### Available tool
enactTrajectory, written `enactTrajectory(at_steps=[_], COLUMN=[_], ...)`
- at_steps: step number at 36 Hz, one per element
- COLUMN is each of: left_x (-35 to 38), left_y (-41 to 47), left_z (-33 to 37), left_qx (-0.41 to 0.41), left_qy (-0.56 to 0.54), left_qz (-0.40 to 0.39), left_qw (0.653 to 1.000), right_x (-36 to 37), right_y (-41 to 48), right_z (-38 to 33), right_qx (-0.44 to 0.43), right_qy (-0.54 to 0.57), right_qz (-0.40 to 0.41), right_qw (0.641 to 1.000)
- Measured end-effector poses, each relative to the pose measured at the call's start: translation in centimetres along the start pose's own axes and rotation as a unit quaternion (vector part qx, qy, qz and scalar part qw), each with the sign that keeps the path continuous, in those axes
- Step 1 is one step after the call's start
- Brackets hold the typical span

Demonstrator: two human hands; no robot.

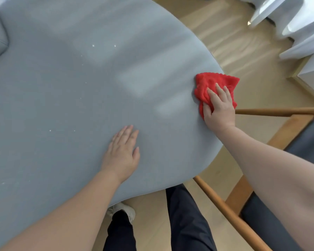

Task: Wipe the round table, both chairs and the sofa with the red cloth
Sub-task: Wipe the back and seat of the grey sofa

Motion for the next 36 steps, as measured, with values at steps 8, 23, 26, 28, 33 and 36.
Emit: enactTrajectory(at_steps=[8,23,26,28,33,36], left_x=[0.4,0.6,2.6,2.3,1.9,1.6], left_y=[-1.1,-1.3,-0.5,-0.6,-0.7,-0.2], left_z=[0.3,0.4,0.4,0.2,0.1,0.2], left_qx=[0.024,0.049,0.052,0.055,0.066,0.07], left_qy=[0.01,0.058,0.062,0.068,0.076,0.081], left_qz=[-0.003,0.021,-0.003,0.003,0.017,0.027], left_qw=[1.0,0.997,0.997,0.996,0.995,0.994], right_x=[2.3,4.4,4.9,4.4,2.0,1.5], right_y=[-9.0,-16.1,-15.9,-15.1,-10.6,-8.5], right_z=[-3.6,-6.4,-4.2,-3.4,-0.9,-0.5], right_qx=[-0.063,-0.088,-0.061,-0.036,0.02,0.017], right_qy=[-0.013,-0.01,-0.023,-0.019,-0.011,-0.015], right_qz=[-0.015,0.005,0.013,0.031,0.078,0.075], right_qw=[0.998,0.996,0.998,0.999,0.997,0.997])
Point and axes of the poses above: each hand's wrist, its own y-axis towards the middle knuckle, its own x-axis out of the palm, z = x × y, the point moved 9 cm from there along y, towards the middle knuckle, and after that the axes turned 7 degrees about -x, right-handed, at the moved point
